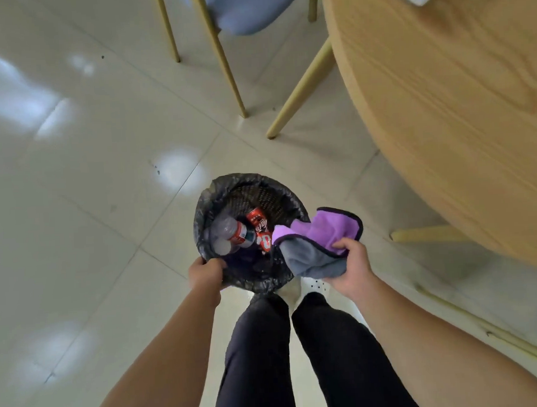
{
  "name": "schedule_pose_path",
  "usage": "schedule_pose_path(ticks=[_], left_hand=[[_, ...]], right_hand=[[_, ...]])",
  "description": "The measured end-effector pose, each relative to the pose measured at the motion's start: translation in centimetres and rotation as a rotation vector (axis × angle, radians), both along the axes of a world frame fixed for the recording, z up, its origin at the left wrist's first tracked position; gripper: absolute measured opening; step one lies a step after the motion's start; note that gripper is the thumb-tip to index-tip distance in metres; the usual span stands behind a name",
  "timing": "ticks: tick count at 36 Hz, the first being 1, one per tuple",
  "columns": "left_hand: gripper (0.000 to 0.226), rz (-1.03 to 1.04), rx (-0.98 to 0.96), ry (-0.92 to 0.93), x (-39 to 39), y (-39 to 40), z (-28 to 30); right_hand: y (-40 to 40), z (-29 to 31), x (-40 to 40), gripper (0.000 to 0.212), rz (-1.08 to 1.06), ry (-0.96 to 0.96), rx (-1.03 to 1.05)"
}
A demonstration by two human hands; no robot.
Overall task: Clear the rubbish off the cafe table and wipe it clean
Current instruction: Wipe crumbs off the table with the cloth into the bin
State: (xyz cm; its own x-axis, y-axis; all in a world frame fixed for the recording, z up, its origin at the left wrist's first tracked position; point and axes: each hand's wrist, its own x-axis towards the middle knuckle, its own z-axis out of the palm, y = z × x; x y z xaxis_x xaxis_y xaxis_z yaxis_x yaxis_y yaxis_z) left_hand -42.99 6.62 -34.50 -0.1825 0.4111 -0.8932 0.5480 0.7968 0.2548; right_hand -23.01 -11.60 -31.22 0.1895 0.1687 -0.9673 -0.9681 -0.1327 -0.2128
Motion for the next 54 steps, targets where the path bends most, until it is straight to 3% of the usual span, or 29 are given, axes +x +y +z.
schedule_pose_path(ticks=[4, 13, 17, 21, 24, 26, 29, 34, 38, 40, 43, 46, 49, 54], left_hand=[[0.026, 0.058, 0.017, -0.126, 1.5, 1.6, -6.4], [0.025, 0.114, -0.039, -0.26, 2.3, 2.4, -18.5], [0.022, 0.11, -0.047, -0.199, 1.9, 2.1, -20.4], [0.036, 0.079, -0.112, -0.115, 1.0, 1.5, -19.8], [0.05, 0.031, -0.067, -0.005, 0.7, 0.8, -15.7], [0.04, -0.065, -0.015, 0.01, 1.0, 0.1, -11.7], [0.033, -0.276, -0.089, -0.18, 1.7, -1.5, -4.4], [0.07, -0.457, -0.543, -0.522, 2.8, -4.6, 9.5], [0.102, -0.375, -0.528, -0.577, 2.5, -6.3, 15.4], [0.092, -0.35, -0.446, -0.598, 2.7, -6.3, 19.0], [0.07, -0.465, -0.377, -0.598, 2.8, -6.0, 23.7], [0.063, -0.587, -0.323, -0.599, 3.1, -5.5, 26.2], [0.062, -0.658, -0.296, -0.61, 3.8, -4.5, 28.1], [0.055, -0.751, -0.204, -0.579, 5.9, -3.3, 29.2]], right_hand=[[3.3, -6.8, 1.3, 0.021, 0.022, -0.005, 0.027], [5.7, -19.6, 2.4, 0.017, 0.185, -0.057, 0.012], [5.7, -21.0, 2.2, 0.025, 0.198, -0.061, 0.01], [4.9, -19.4, 1.6, 0.025, 0.221, -0.042, -0.006], [4.1, -15.1, 1.1, 0.018, 0.247, -0.043, -0.044], [3.7, -11.7, 0.9, 0.027, 0.27, -0.047, -0.076], [2.6, -5.4, 0.3, 0.02, 0.329, -0.034, -0.101], [0.9, 6.5, -0.8, 0.025, 0.398, -0.027, -0.143], [0.3, 14.1, -1.7, 0.028, 0.555, -0.078, -0.239], [0.1, 17.5, -1.8, 0.03, 0.649, -0.125, -0.268], [0.0, 21.9, -2.3, 0.027, 0.688, -0.174, -0.262], [0.1, 25.0, -2.8, 0.03, 0.697, -0.225, -0.249], [0.1, 26.2, -3.0, 0.05, 0.65, -0.26, -0.208], [0.3, 28.6, -2.5, 0.049, 0.467, -0.33, -0.147]])
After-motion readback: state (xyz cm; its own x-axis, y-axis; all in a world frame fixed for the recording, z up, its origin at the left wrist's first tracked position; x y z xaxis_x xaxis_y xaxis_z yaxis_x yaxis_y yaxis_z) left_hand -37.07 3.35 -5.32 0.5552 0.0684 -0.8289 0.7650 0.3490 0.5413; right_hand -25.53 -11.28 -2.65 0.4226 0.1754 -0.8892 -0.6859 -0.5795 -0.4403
